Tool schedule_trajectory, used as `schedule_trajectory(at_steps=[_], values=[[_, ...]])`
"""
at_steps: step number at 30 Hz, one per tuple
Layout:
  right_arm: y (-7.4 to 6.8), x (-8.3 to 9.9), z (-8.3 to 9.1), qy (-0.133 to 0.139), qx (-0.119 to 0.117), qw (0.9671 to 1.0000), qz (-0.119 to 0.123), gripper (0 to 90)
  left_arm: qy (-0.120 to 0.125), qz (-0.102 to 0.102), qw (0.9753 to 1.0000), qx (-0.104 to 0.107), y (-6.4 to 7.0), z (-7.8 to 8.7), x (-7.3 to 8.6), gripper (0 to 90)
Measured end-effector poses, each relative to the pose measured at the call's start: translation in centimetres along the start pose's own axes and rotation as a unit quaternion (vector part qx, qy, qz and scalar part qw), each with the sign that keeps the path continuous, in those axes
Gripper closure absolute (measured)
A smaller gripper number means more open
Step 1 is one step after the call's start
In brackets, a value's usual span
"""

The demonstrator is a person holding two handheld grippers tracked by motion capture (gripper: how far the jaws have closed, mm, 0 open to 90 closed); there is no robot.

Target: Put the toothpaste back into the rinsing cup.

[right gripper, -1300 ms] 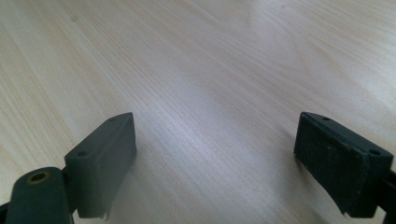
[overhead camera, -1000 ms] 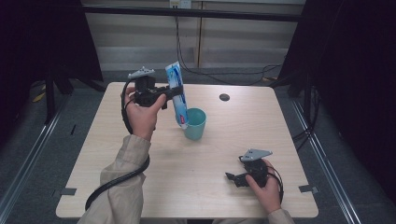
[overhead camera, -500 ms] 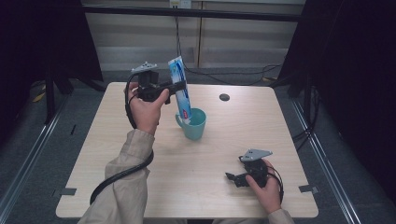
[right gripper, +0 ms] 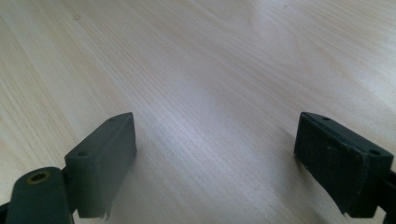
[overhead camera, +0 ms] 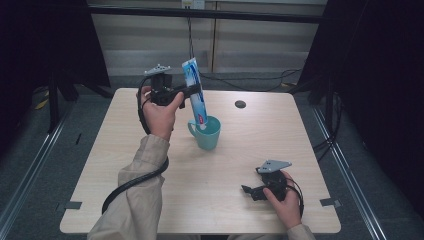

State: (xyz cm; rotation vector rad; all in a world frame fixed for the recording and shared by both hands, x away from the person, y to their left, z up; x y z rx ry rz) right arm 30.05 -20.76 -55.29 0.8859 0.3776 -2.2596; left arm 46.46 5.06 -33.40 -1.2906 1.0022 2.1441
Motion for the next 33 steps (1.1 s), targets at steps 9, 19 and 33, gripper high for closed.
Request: schedule_trajectory(at_steps=[9,19,33], values=[[0.0,0.0,0.0,0.000,-0.001,1.0000,0.000,12.4,0.008,-0.012,0.9999,-0.008,-0.3,-0.7,0.4,71.6],[0.0,0.0,0.0,0.000,-0.002,1.0000,0.001,12.4,0.003,-0.016,0.9998,-0.015,-0.9,-2.1,1.4,71.4],[-0.1,0.0,0.0,0.001,-0.005,1.0000,0.003,12.4,0.000,-0.014,0.9996,-0.024,-1.4,-3.2,2.3,71.3]])
Point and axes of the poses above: each handheld gripper's, and its own axes: z roughly backward along the jaws, x roughly out of its underside, y roughly to its right, the point moved 6 cm from there along -z, roughly forward along the jaws, and after that the axes turned 3 degrees about -y, right-handed, at the moved point
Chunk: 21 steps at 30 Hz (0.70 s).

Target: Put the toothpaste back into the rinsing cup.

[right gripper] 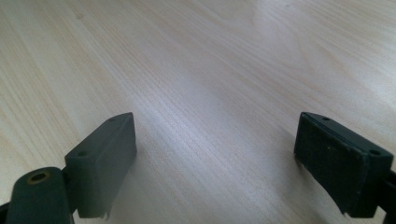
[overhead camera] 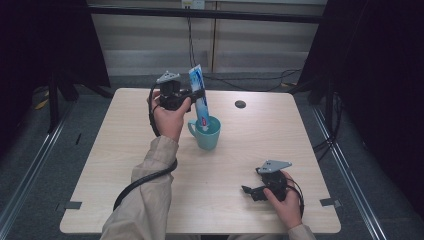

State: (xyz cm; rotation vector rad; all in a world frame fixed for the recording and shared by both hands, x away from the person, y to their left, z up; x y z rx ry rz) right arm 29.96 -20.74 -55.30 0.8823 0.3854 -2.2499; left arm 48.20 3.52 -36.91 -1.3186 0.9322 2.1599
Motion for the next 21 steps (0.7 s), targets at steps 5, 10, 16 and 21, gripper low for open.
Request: schedule_trajectory(at_steps=[5,10,16,21], values=[[0.0,0.0,0.0,0.000,0.000,1.0000,0.000,12.4,-0.003,-0.005,1.0000,-0.006,-0.2,-0.3,0.4,71.3],[0.0,0.0,0.0,0.000,-0.001,1.0000,0.000,12.4,-0.008,-0.003,0.9999,-0.007,-0.3,-0.8,0.9,71.3],[0.0,0.0,0.0,0.000,0.000,1.0000,0.001,12.4,-0.011,0.000,0.9999,-0.008,-0.5,-1.2,1.6,71.3],[0.0,0.0,0.0,0.000,-0.001,1.0000,0.001,12.4,-0.015,0.001,0.9999,-0.008,-0.6,-1.4,2.0,71.3]])
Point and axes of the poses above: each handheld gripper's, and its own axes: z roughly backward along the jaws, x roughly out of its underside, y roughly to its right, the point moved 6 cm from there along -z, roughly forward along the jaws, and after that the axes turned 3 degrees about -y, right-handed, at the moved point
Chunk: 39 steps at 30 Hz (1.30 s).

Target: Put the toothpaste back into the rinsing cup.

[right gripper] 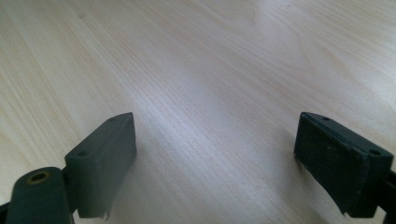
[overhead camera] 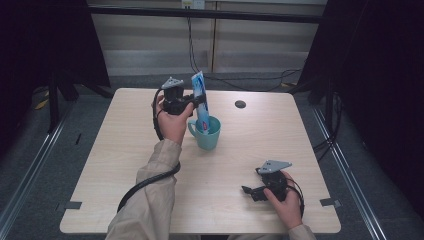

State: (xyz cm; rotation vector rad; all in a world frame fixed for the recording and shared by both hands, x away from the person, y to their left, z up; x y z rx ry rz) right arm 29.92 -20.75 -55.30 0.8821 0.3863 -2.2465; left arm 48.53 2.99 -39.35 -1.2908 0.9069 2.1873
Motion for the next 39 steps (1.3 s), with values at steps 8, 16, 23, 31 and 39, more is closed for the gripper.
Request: schedule_trajectory(at_steps=[8,16,23,31,39], values=[[0.0,0.0,0.0,0.000,-0.001,1.0000,0.001,12.4,-0.006,0.005,1.0000,0.001,-0.1,-0.4,0.7,71.3],[0.0,0.0,0.0,0.000,-0.001,1.0000,0.002,12.4,-0.010,0.005,0.9999,-0.001,-0.2,-0.7,1.4,71.2],[-0.1,0.0,0.0,-0.001,-0.002,1.0000,0.001,12.4,-0.010,0.011,0.9999,-0.002,-0.4,-0.8,2.0,71.1],[0.0,0.0,0.0,-0.001,-0.003,1.0000,0.002,12.4,-0.017,0.014,0.9997,-0.004,-0.6,-1.2,3.0,71.0],[0.0,0.0,0.0,-0.001,-0.003,1.0000,0.002,12.4,-0.022,0.018,0.9996,-0.007,-0.8,-1.5,3.7,70.9]])
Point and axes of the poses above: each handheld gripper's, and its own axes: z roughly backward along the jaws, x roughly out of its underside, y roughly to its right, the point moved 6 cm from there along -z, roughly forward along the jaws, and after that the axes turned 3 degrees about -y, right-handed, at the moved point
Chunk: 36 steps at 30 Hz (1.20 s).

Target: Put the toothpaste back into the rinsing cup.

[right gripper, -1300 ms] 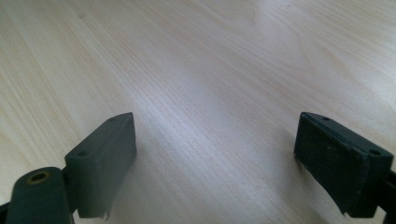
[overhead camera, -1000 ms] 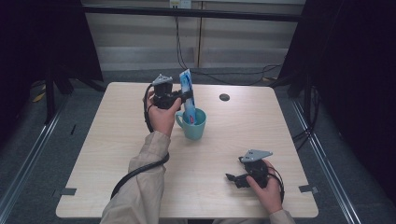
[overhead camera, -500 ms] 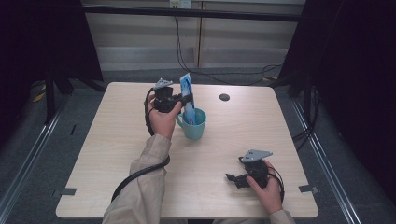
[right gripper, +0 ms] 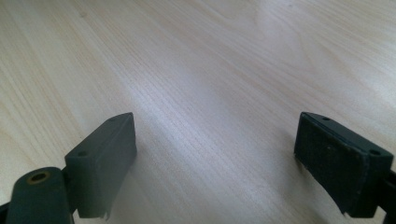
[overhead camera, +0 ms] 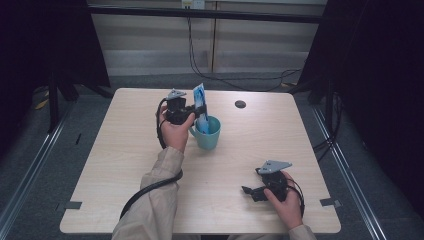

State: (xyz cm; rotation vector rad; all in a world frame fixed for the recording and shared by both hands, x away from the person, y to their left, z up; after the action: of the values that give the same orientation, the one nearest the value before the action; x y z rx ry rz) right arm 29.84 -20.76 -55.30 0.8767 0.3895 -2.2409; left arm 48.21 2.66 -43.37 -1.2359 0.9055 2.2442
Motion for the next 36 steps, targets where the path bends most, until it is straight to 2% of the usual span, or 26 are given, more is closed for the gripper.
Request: schedule_trajectory(at_steps=[19,36], values=[[0.0,0.0,0.0,0.000,-0.001,1.0000,0.001,12.4,-0.019,-0.009,0.9998,0.002,0.6,-1.5,1.3,70.6],[0.0,0.0,0.0,0.000,-0.001,1.0000,0.001,12.4,-0.017,-0.009,0.9998,0.005,0.6,-1.6,1.4,69.9]])
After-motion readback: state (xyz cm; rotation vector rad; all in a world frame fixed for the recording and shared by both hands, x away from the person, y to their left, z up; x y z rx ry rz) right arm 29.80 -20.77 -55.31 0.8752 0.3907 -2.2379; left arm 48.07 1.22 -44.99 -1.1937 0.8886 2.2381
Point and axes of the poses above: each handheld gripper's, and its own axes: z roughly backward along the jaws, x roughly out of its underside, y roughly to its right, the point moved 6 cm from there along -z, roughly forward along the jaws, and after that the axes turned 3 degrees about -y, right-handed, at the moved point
